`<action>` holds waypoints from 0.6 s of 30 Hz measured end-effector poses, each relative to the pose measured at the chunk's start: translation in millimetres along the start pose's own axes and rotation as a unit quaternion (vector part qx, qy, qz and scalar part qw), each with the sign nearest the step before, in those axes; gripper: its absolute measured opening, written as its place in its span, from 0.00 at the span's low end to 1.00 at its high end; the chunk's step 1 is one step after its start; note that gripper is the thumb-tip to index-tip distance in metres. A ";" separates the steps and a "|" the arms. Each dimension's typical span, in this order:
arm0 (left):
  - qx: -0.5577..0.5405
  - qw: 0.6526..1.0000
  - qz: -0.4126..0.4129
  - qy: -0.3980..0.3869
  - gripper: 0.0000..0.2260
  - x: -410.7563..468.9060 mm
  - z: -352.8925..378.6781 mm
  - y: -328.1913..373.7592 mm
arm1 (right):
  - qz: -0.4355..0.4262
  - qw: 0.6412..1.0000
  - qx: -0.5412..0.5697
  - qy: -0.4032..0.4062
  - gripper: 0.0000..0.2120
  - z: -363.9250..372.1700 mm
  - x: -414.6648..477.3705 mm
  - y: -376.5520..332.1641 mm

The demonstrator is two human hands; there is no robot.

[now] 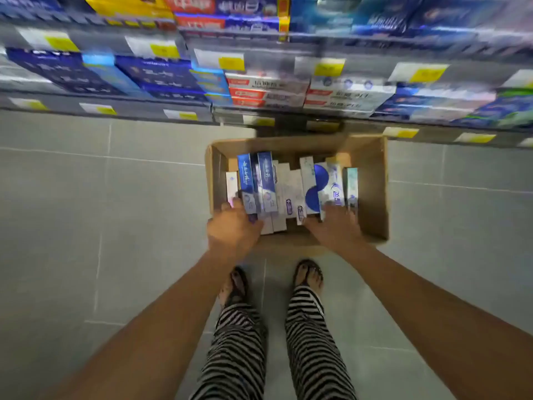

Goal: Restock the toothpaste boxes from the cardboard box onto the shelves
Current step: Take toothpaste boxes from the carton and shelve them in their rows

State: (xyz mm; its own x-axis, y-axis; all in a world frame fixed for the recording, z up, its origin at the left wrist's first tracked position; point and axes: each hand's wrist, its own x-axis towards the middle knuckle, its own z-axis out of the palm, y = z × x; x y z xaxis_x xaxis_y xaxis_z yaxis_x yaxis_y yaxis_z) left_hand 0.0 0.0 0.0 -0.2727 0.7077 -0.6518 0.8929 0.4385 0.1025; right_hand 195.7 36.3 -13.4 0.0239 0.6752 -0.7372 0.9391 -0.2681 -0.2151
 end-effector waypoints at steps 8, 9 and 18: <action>-0.098 0.995 -0.011 0.014 0.30 127.2 146.3 -23.6 | -0.004 0.998 0.068 -0.006 0.33 131.2 138.2 -9.7; -0.126 0.992 -0.014 0.028 0.28 141.1 158.6 -27.6 | -0.008 0.997 0.080 0.002 0.33 143.1 152.1 -11.7; -0.389 0.914 -0.089 0.073 0.21 182.0 192.3 -30.2 | -0.070 0.978 0.161 0.116 0.26 191.3 188.9 -29.8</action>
State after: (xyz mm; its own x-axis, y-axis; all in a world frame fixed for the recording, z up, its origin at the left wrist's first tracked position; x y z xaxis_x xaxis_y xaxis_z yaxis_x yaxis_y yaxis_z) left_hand -7.7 9.0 -266.2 -0.4850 0.6277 -0.6089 0.3200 0.7754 0.5444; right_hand 106.7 40.4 -268.8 0.0152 0.8479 -0.5299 0.7830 -0.3397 -0.5211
